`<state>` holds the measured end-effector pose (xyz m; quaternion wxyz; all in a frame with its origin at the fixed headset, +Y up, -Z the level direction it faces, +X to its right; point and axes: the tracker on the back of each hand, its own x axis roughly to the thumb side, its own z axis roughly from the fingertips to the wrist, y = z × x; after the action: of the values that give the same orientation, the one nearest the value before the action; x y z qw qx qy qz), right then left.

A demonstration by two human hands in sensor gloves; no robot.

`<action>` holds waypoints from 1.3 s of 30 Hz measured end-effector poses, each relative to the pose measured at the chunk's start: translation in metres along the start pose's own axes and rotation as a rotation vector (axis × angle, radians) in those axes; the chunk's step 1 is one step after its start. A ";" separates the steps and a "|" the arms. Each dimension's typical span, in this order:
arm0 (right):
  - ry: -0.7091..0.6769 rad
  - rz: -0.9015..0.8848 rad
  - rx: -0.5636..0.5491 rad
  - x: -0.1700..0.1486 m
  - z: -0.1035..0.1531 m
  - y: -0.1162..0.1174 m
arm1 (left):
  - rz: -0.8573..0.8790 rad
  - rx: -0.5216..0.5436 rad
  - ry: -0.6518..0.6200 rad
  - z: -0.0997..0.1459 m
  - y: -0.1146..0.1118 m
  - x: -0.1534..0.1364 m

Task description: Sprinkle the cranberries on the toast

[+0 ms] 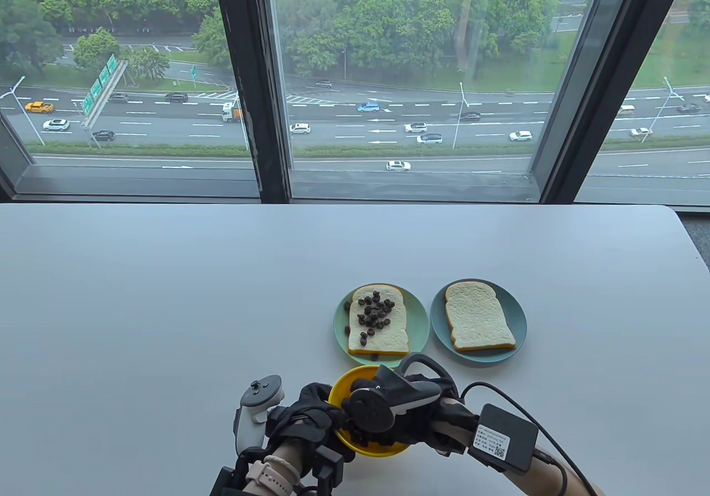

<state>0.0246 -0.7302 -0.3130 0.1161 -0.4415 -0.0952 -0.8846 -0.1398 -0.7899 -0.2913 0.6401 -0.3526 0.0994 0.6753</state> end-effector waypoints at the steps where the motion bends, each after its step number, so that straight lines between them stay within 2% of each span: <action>1: 0.010 0.031 -0.045 0.003 -0.001 0.000 | 0.018 -0.010 0.008 0.000 -0.001 -0.001; 6: -0.009 0.043 -0.142 0.006 -0.001 -0.007 | 0.032 -0.016 0.003 -0.001 0.001 -0.002; 18: -0.011 -0.059 -0.196 -0.005 0.008 -0.009 | -0.007 -0.010 0.031 -0.003 0.002 -0.004; 23: 0.004 -0.174 -0.246 -0.022 0.017 -0.025 | -0.033 0.003 0.040 -0.003 0.004 -0.005; 26: 0.061 -0.223 -0.292 -0.040 0.020 -0.039 | -0.047 -0.005 0.049 -0.004 0.002 -0.005; 31: 0.236 -0.233 -0.300 -0.081 -0.007 -0.044 | -0.004 -0.043 0.046 -0.005 -0.002 -0.004; 35: 0.334 -0.238 -0.261 -0.105 -0.044 -0.024 | -0.019 -0.051 0.048 -0.006 -0.002 -0.004; 39: 0.395 -0.233 -0.232 -0.117 -0.068 -0.003 | -0.019 -0.046 0.060 -0.006 0.000 -0.006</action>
<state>0.0407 -0.7313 -0.4476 -0.0219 -0.2565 -0.0188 -0.9661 -0.1378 -0.7978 -0.2918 0.6348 -0.3882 0.0994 0.6606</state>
